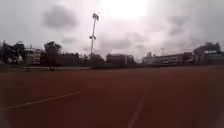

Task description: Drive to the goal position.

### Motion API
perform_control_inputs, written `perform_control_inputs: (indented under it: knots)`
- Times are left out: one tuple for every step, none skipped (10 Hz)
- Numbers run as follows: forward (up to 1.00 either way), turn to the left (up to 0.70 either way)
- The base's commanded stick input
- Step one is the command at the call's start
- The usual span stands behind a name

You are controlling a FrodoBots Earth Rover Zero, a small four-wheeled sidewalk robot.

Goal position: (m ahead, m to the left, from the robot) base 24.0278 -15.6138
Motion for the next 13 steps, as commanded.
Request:
perform_control_inputs:
  knots:
    - [0.50, 0.00]
    - [0.50, 0.00]
    - [0.50, 0.00]
    - [0.50, 0.00]
    - [0.50, 0.00]
    - [0.50, 0.00]
    - [0.50, 0.00]
    - [0.50, 0.00]
    - [0.50, 0.00]
    - [0.50, 0.00]
    - [0.50, 0.00]
    - [0.50, 0.00]
    - [0.50, 0.00]
